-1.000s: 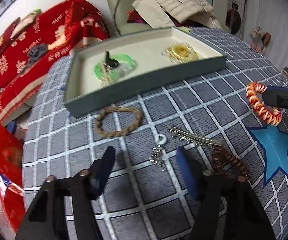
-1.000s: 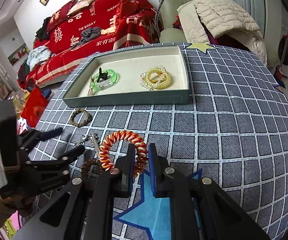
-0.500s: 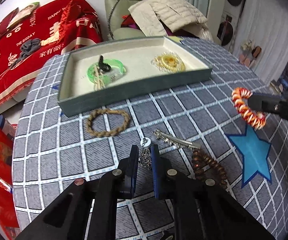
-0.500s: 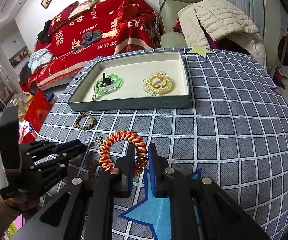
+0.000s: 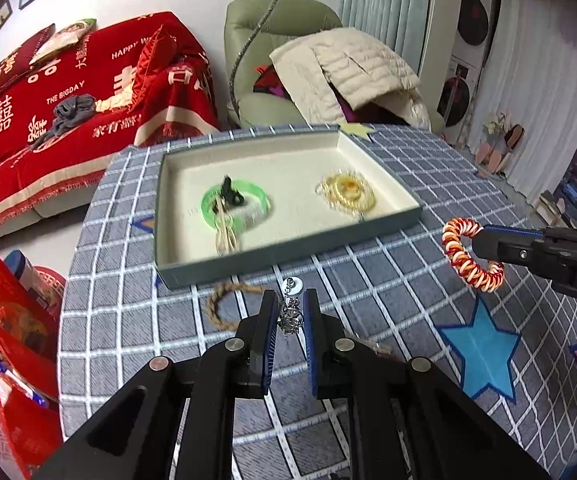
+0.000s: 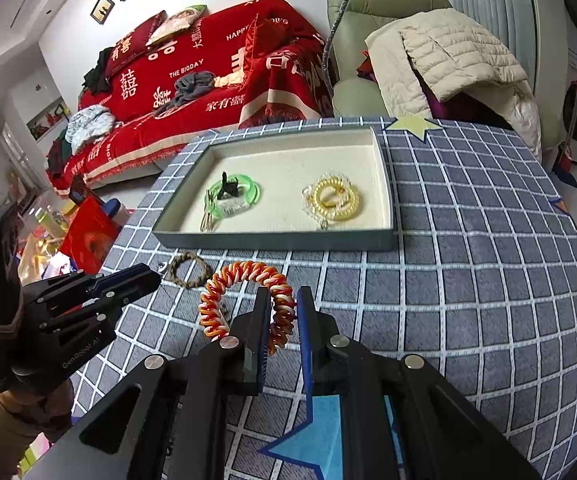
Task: Organize jewelry
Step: 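Carry both into the tray and open both tools to release them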
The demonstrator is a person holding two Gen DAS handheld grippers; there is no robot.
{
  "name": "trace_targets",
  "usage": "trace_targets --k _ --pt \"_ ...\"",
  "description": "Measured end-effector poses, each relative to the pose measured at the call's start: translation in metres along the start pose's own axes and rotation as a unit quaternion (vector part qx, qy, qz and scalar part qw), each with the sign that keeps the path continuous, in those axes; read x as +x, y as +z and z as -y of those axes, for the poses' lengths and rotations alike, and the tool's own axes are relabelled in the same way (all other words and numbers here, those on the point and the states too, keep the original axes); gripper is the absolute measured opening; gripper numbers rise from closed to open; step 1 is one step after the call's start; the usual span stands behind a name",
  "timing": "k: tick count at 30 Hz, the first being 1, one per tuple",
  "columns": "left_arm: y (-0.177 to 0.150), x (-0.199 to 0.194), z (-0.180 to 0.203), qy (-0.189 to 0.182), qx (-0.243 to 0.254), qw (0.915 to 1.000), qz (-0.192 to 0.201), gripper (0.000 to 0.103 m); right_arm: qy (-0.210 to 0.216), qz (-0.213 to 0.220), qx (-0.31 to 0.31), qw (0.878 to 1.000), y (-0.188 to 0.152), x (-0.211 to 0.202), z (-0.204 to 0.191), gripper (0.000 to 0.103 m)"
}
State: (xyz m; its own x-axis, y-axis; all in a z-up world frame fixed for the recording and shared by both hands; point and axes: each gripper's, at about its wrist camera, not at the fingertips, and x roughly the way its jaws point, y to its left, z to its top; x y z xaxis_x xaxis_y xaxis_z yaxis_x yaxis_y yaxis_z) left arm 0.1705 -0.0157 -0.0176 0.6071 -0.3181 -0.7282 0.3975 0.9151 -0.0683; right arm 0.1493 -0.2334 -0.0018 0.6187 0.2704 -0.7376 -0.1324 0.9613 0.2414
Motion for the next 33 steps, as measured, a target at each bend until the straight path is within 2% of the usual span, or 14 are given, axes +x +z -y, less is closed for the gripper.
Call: trace_targets --k 6,22,33 --pt "0.02 0.0 -0.014 0.007 -0.011 0.9998 0.014 0.034 -0.001 0.005 0.002 1.0 0.02 0.003 0.002 0.015" --pt "0.074 0.035 -0.05 0.04 -0.025 0.9988 0.011 0.031 -0.016 0.001 -0.002 1.0 0.083 0.044 0.01 0.015" --pt "0.073 0.072 -0.064 0.05 -0.038 0.9979 -0.015 0.031 -0.032 -0.024 0.009 0.999 0.092 0.094 0.019 0.015"
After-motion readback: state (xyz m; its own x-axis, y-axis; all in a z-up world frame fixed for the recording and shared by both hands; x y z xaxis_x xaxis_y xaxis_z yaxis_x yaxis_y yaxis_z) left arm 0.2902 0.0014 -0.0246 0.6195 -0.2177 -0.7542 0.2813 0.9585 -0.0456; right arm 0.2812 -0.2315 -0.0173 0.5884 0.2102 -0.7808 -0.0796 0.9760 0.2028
